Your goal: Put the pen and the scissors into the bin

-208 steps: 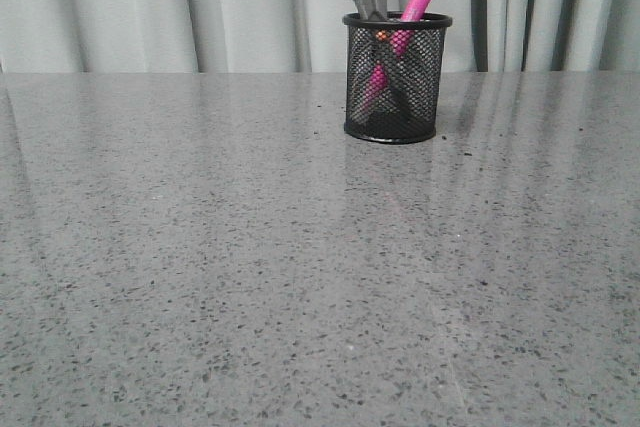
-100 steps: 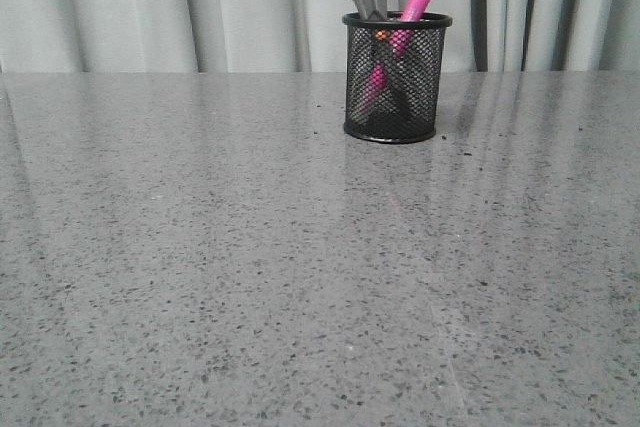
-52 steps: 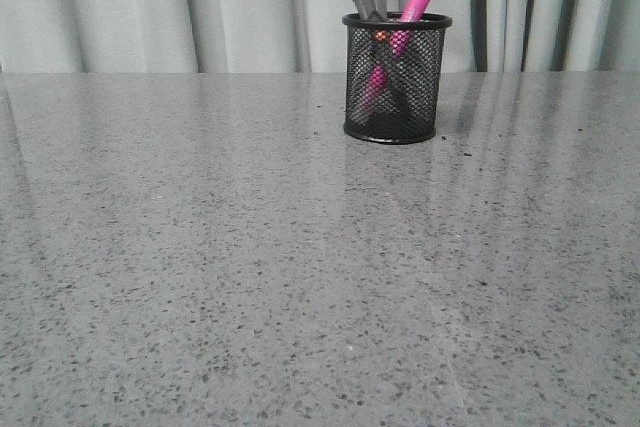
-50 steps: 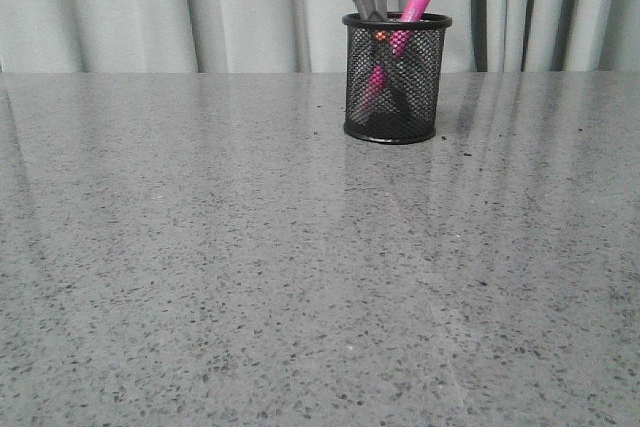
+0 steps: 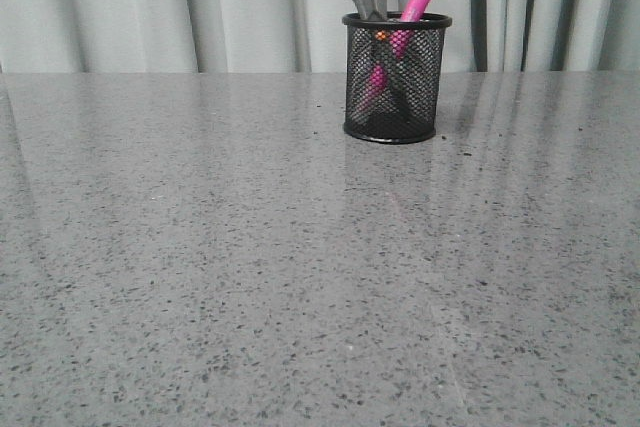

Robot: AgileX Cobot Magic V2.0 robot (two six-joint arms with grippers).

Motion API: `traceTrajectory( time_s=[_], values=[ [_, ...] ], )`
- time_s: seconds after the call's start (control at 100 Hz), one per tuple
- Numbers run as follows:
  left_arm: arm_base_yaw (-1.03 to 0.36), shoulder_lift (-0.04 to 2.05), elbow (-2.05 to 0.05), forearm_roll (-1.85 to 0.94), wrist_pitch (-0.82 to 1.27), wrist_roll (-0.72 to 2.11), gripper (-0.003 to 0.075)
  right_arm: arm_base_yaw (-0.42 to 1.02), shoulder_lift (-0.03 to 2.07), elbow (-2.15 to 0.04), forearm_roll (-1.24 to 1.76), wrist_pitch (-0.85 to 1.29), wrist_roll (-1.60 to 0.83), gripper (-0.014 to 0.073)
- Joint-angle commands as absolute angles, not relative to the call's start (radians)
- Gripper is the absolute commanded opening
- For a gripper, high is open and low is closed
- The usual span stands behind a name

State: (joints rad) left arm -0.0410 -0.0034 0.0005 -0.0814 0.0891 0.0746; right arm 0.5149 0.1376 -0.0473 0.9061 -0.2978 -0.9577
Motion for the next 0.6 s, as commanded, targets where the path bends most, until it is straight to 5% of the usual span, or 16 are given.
traceTrajectory(
  time_s=[0.0, 0.59],
  values=[
    [-0.044, -0.036, 0.046, -0.091, 0.017, 0.064, -0.0019, 0.515, 0.146, -0.071, 0.889, -0.35, -0.967, -0.0075],
    [-0.044, -0.036, 0.046, -0.091, 0.017, 0.064, -0.0019, 0.515, 0.146, -0.068, 0.889, -0.372, -0.967, -0.0075]
  ],
)
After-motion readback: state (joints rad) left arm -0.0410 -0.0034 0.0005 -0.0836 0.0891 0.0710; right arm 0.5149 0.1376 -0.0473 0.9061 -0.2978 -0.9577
